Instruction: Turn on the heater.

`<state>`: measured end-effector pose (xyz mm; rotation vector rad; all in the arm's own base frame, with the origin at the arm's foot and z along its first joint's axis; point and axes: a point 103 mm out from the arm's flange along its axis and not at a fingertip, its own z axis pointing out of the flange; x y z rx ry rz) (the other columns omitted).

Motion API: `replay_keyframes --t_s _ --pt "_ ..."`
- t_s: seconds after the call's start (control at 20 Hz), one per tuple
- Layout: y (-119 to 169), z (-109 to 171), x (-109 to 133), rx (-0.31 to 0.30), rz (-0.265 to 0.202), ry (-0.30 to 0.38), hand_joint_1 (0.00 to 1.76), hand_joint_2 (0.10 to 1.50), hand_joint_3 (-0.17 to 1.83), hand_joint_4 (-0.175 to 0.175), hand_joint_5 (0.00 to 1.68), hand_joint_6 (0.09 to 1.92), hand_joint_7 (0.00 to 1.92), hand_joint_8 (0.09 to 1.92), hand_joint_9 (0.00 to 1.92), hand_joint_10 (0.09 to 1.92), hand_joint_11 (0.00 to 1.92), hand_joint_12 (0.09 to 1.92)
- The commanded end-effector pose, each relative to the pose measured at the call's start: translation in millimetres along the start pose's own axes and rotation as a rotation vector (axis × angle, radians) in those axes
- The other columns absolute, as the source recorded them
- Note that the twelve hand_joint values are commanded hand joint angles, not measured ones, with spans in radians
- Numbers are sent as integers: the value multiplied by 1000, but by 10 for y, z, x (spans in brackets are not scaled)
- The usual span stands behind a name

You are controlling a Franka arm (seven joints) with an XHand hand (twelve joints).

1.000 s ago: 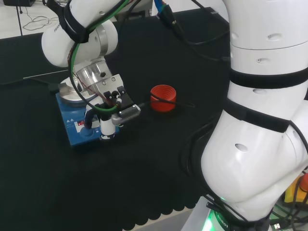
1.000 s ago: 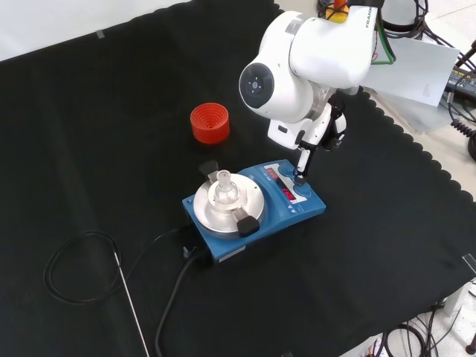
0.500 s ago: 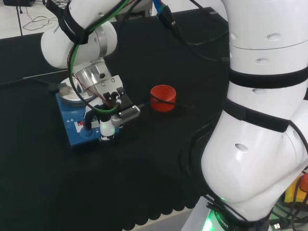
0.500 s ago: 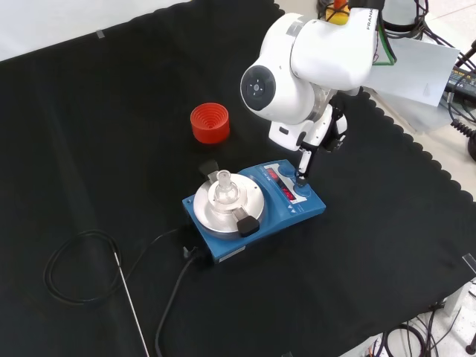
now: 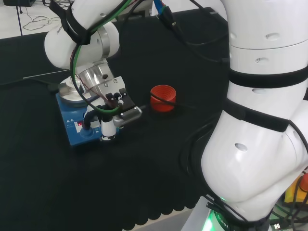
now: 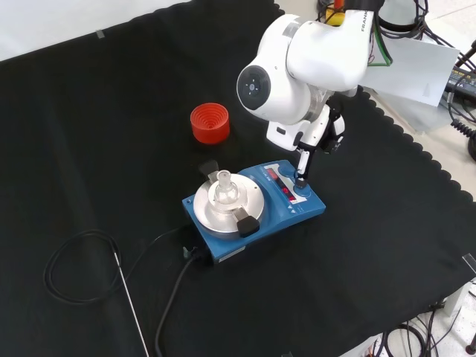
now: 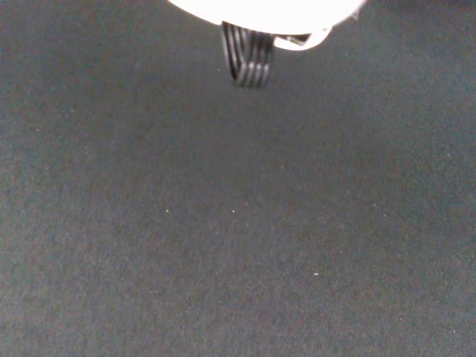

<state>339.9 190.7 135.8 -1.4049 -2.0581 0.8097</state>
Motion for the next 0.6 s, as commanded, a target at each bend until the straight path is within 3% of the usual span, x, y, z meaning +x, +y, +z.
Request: replay_keyframes --t_s 0.05,0.6 --pt "-36 -33 -37 -9 0 12 1370 680 1001 -19 355 261 1398 1475 1559 1408 1152 1363" --pt "-155 -290 21 -52 8 -1 1370 680 1000 -20 357 293 1397 1475 1558 1407 1153 1362"
